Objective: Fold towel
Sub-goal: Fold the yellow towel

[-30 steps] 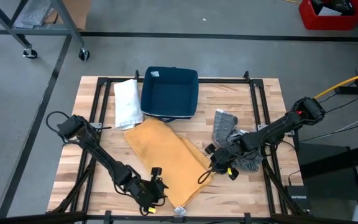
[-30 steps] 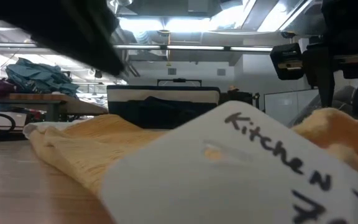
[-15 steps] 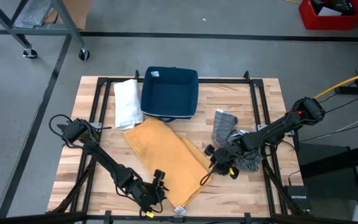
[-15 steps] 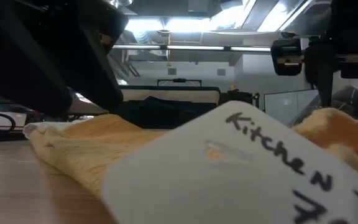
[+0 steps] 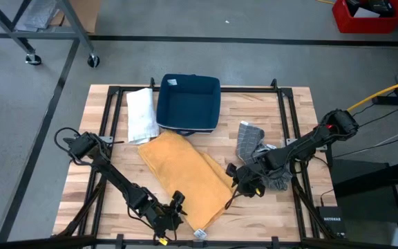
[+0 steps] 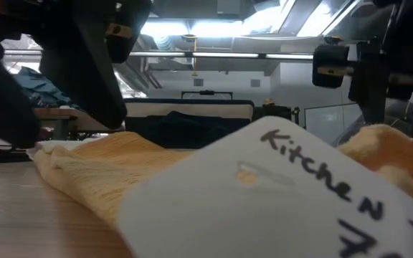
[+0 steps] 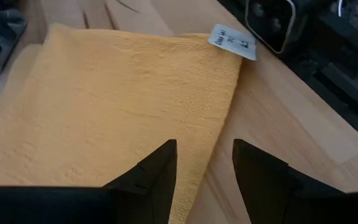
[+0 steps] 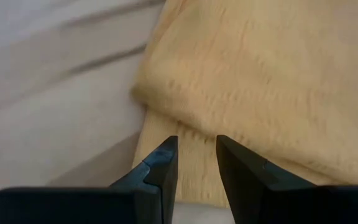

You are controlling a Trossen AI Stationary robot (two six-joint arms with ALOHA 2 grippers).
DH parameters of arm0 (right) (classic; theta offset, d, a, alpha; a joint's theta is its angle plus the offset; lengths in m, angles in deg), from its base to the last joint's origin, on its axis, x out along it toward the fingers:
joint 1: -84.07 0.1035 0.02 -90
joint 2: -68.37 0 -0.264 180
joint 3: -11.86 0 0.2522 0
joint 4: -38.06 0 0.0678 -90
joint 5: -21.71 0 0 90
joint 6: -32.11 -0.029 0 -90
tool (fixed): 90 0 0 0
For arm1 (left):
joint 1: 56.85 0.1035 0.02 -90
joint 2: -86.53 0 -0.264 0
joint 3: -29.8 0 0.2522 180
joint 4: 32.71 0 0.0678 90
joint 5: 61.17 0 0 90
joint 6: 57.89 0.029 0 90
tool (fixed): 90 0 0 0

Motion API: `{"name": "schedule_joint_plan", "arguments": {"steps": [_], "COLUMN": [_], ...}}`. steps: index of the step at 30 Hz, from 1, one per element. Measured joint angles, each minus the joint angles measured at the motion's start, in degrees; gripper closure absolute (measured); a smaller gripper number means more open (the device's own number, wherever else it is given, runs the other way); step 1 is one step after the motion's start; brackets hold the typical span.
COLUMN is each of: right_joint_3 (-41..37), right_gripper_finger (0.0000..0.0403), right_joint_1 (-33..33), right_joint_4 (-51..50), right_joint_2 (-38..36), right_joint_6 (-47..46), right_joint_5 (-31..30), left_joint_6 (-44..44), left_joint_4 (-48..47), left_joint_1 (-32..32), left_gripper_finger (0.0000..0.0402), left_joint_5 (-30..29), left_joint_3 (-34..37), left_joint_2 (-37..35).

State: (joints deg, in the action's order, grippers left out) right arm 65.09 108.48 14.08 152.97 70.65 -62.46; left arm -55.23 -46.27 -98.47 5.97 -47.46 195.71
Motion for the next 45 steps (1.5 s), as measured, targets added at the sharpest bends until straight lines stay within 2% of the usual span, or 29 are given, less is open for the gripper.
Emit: {"name": "schedule_joint_plan", "arguments": {"steps": [6, 11, 15, 26, 45], "right_joint_3": [0.0, 0.0, 0.0, 0.0, 0.1], "right_gripper_finger": [0.0288, 0.0288, 0.0288, 0.0288, 0.0288], "right_joint_1": [0.0, 0.0, 0.0, 0.0, 0.0], "right_joint_4": [1.2, 3.8, 4.3, 4.0, -10.1], "right_joint_2": [2.4, 2.6, 2.6, 2.8, 2.8], "right_joint_6": [2.4, 2.4, 2.4, 2.0, 2.9], "right_joint_5": [-5.7, -5.9, -6.3, -7.0, -7.3], "left_joint_6": [2.1, 3.0, 4.9, -0.2, -8.8], "left_joint_4": [-0.7, 0.2, 1.1, 3.5, 3.8], "left_joint_1": [0.4, 1.1, 1.5, 4.0, 1.5], "left_gripper_finger": [0.0254, 0.0254, 0.0254, 0.0254, 0.0254], "left_joint_5": [-0.2, -0.7, -4.6, -7.1, -8.2], "left_joint_3": [0.0, 0.0, -0.2, -0.2, 0.0], "left_joint_2": [0.6, 4.1, 5.2, 7.4, 7.3]}}
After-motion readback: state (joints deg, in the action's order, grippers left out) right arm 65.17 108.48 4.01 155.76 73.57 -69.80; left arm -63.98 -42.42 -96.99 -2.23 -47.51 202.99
